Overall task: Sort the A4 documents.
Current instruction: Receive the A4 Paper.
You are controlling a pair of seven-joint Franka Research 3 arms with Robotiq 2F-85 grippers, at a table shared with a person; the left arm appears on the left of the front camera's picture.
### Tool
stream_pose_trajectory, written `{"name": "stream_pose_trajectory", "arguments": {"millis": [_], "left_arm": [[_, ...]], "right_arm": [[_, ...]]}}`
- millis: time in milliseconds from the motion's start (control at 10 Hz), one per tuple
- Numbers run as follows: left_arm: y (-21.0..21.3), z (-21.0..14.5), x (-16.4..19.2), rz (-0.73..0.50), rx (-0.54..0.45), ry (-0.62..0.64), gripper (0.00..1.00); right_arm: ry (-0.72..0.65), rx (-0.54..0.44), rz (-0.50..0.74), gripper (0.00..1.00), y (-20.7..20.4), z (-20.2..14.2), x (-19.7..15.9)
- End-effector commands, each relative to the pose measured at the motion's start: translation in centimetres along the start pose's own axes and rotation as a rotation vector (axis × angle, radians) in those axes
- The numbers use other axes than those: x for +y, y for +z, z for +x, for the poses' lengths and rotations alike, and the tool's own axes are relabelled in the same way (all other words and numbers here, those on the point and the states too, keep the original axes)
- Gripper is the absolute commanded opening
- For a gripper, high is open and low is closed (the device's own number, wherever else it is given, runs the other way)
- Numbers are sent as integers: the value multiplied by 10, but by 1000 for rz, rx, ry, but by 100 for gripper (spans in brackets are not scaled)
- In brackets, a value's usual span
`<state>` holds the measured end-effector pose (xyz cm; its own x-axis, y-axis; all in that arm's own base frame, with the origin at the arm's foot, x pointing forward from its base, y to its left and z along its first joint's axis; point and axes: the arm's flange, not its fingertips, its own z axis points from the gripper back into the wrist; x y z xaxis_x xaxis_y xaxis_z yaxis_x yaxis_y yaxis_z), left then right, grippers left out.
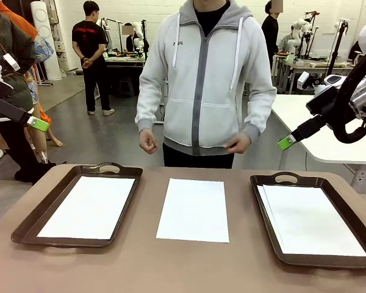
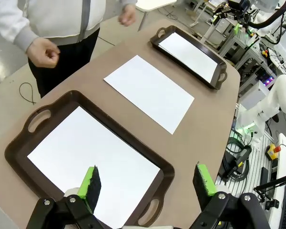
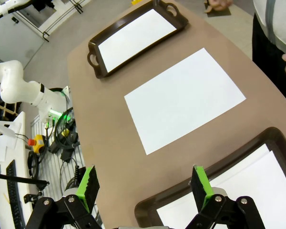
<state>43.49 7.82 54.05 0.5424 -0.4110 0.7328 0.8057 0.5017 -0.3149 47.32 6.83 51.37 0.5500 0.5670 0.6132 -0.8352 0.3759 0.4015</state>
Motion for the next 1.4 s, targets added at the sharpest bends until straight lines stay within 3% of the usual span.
{"name": "stream_pose_trajectory", "arguments": {"millis": [0, 1300], "left_arm": [[0, 0, 0, 0, 1, -1, 100], [0, 0, 0, 0, 1, -1, 100]], "right_arm": [[0, -2, 0, 100, 0, 0, 0], [0, -2, 0, 100, 0, 0, 0]]}}
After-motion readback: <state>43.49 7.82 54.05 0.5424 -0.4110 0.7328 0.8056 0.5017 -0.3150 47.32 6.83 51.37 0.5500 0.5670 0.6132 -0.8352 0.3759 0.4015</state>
